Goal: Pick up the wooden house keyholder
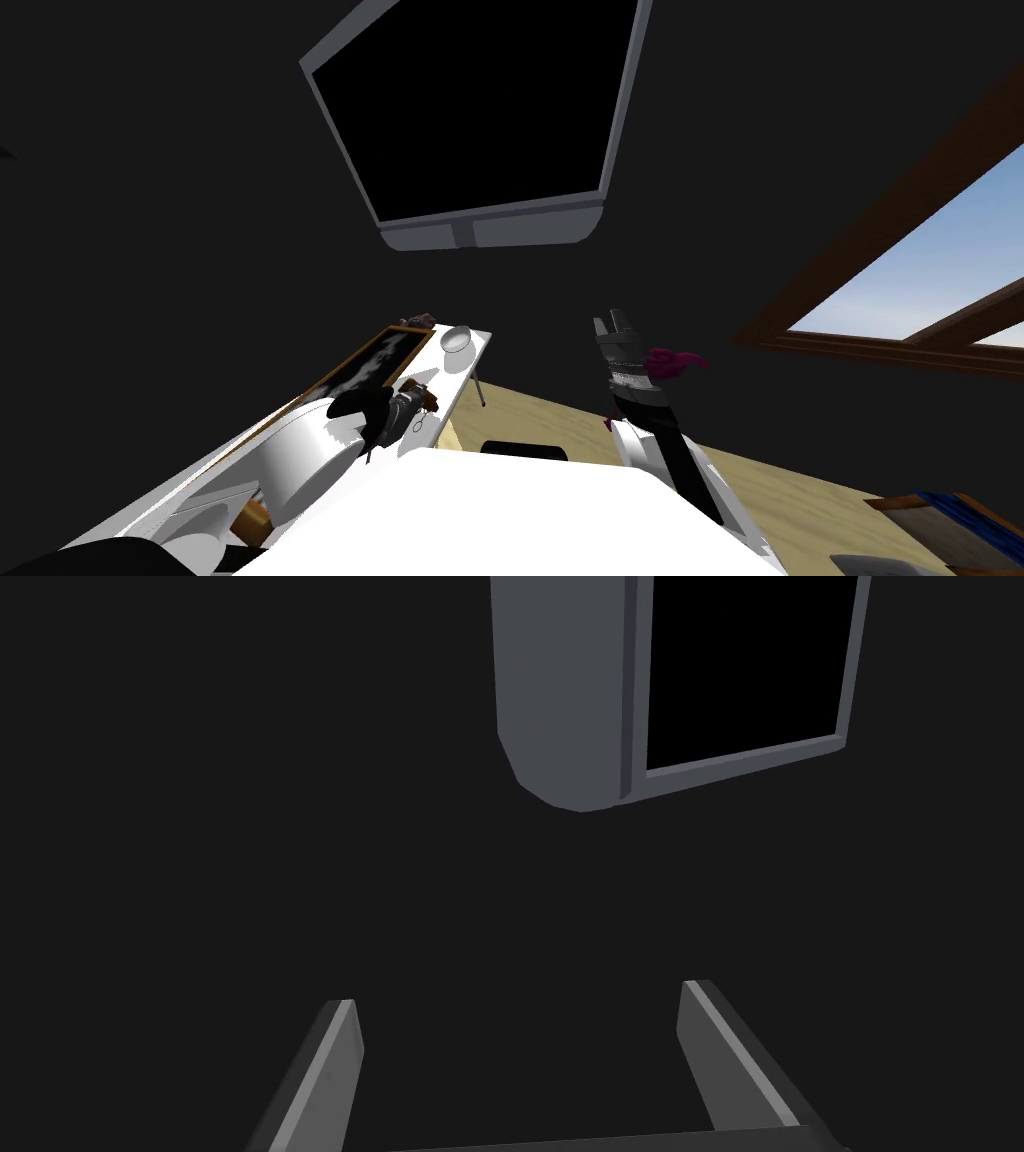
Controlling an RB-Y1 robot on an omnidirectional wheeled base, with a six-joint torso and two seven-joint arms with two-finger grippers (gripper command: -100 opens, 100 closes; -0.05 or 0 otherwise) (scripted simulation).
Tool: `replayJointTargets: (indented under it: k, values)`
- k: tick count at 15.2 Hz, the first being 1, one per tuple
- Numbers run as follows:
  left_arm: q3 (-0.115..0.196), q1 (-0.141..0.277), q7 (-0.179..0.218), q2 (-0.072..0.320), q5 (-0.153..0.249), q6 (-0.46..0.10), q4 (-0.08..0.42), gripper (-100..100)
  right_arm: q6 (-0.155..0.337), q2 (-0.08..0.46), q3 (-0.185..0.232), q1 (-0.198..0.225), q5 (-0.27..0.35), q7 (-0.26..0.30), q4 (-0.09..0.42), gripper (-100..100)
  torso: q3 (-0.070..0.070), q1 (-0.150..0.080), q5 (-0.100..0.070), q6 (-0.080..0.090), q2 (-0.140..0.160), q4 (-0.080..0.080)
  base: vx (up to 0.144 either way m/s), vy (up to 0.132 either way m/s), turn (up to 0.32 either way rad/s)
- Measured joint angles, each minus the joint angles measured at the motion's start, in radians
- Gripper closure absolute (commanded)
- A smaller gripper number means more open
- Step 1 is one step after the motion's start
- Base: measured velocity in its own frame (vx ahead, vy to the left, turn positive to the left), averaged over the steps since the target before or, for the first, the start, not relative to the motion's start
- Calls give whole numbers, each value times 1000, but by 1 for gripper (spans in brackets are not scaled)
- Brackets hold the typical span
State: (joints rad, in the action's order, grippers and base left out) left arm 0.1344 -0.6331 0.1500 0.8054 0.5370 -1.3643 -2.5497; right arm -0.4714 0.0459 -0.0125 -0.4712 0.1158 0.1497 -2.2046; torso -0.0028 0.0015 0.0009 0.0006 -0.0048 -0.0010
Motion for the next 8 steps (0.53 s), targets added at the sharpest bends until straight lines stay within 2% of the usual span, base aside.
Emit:
replayJointTargets:
  k: [4, 8]
  values:
    - [8, 2, 1, 8, -6, -16, 53, -100, 0, 0, 0, 0, 0, 0, 0, 0, -1, -3, -1, 0, -2, 0, 38, -43, -39]
    - [31, 17, 1, 38, -1, -46, 109, -100, 0, 0, 0, 0, 0, 0, 0, 0, -3, -5, -1, 0, -5, -1, 74, -56, -47]
